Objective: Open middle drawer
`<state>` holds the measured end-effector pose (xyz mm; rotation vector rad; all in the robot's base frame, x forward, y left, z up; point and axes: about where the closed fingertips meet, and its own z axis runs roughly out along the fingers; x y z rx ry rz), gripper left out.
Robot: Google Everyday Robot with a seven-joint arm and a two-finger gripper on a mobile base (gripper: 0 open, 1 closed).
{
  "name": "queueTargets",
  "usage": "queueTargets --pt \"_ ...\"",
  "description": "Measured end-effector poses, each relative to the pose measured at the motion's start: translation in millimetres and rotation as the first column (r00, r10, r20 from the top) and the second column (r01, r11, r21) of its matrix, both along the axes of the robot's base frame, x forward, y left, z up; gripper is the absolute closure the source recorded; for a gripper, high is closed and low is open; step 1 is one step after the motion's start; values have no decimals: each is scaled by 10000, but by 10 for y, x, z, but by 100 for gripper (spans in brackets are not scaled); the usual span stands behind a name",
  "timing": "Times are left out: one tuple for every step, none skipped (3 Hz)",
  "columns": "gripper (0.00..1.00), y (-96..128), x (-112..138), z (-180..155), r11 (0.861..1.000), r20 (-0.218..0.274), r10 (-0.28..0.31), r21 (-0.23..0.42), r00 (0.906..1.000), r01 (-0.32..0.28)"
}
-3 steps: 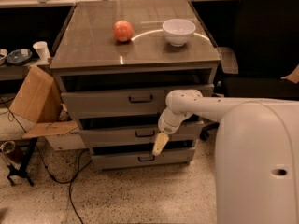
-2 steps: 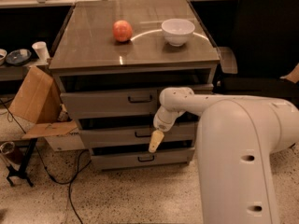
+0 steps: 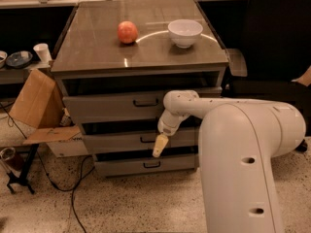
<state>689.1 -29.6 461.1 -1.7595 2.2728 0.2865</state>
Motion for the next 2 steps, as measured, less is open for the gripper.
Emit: queueTargets --pt "0 -35 -13 -116 9998 -179 -207 44 9996 208" --pt "0 -90 -57 -191 9993 -156 -349 151 9993 352"
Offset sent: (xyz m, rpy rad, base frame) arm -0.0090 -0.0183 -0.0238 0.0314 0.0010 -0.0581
